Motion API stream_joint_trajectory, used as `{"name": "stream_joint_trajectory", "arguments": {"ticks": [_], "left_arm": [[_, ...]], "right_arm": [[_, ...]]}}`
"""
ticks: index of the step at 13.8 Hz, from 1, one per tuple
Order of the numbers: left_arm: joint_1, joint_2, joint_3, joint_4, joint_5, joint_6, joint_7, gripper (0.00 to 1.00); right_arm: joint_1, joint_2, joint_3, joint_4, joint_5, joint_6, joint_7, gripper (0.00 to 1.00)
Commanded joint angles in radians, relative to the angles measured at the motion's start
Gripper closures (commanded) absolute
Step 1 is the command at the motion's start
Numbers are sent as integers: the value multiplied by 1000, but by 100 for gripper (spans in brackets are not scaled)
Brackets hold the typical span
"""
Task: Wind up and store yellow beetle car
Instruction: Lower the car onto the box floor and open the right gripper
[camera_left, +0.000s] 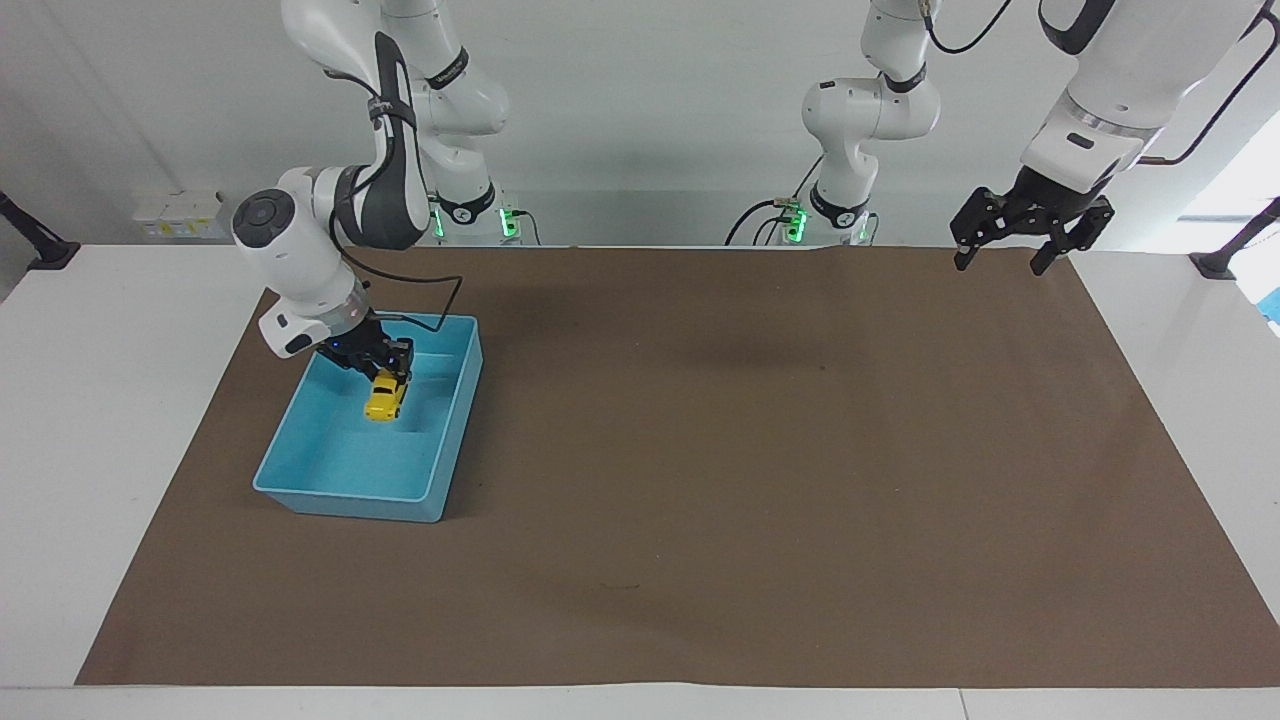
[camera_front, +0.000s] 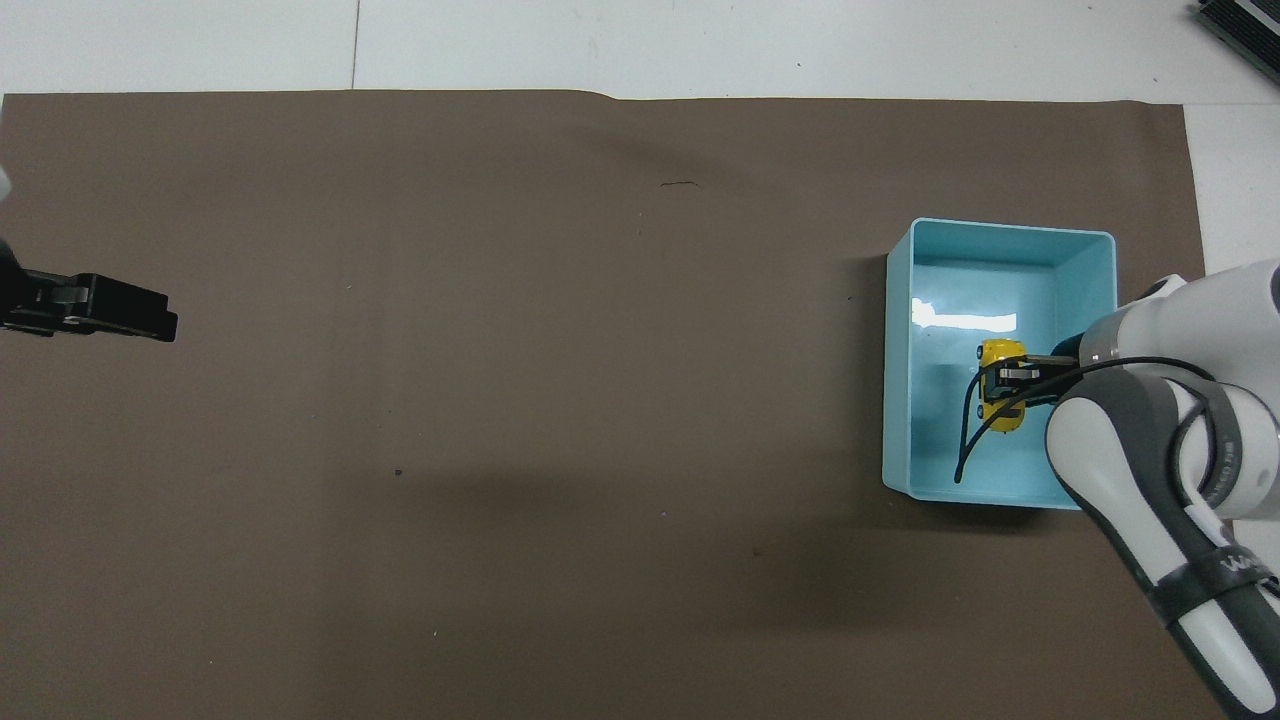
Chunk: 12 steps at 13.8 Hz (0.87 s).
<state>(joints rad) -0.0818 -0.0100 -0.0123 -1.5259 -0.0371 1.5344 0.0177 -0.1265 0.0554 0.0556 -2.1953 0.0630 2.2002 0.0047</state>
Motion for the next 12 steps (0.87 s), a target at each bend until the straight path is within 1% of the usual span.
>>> {"name": "stream_joint_trajectory", "arguments": {"ticks": [1,6,7,8,9,12], "left_arm": [[13,-22,-8,-23,13,0,8,0],[13,-22,-8,-23,13,0,8,0],[13,-22,-8,-23,14,-2,10,0],[13,-22,-8,-23,14,0,8,0],[13,-22,-8,-23,14,-2,8,0],[13,-22,-8,-23,14,0,8,0]], "right_arm": [[-22,-8,9,-55,31,76,-74,100],[-32,38,9,-61,40,122,-75,100],[-32,41,9,-60,40,121,-63,80],[-32,41,10,-55,40,115,-68,22],[-30,40,10,-49,40,109,-71,0],[-18,27,10,-18,40,69,-61,0]]}}
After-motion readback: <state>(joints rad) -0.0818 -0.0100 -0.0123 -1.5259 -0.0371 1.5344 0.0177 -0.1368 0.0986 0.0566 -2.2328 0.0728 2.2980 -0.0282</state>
